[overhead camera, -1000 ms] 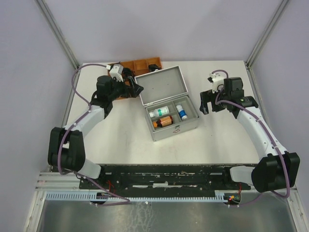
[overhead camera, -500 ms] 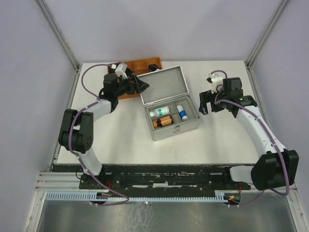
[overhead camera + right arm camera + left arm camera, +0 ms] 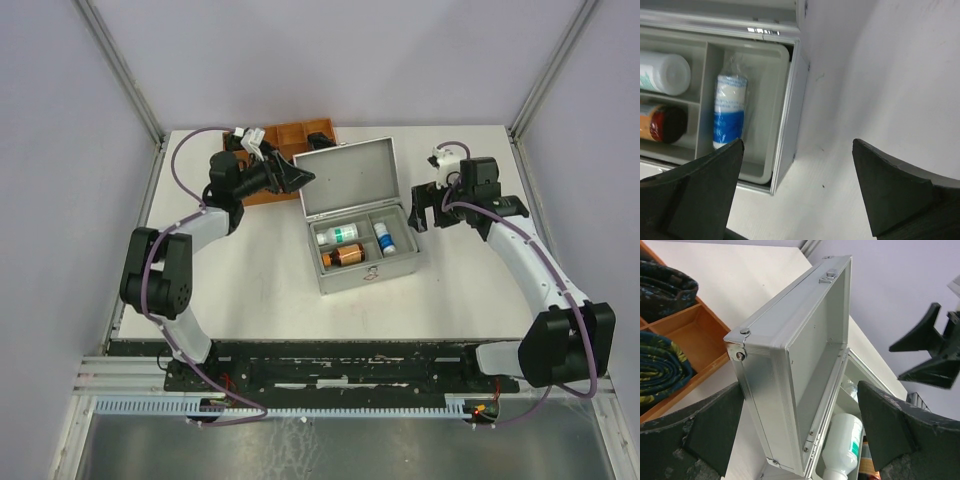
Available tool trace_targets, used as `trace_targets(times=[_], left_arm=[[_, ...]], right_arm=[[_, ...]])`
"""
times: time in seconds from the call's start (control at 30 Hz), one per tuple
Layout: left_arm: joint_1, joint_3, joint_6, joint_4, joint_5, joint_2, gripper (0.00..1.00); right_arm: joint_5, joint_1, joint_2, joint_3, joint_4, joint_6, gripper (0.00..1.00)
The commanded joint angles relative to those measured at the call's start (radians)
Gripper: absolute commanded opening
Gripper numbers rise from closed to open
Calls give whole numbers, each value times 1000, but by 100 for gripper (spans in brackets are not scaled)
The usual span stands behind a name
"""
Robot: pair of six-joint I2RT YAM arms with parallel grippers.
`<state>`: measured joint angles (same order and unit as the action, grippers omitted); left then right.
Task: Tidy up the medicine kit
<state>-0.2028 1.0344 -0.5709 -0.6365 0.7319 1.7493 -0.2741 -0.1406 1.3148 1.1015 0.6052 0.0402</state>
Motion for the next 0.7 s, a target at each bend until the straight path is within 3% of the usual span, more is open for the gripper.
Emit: trace_targets(times=[0.0, 0.33, 0.5, 0.67], left_arm=[[-13, -12, 10, -127, 124, -95, 99], [-38, -70, 116, -107, 189, -196, 99], [-58, -86, 201, -48, 201, -244, 99], [-79, -93, 241, -7, 202, -281, 99]], right_arm=[[-107, 6, 40, 36, -228, -84, 98], [-269, 6, 233, 163, -489, -114, 98], [-258, 8, 254, 201, -485, -83, 98], [-382, 11, 202, 147, -485, 40, 98]])
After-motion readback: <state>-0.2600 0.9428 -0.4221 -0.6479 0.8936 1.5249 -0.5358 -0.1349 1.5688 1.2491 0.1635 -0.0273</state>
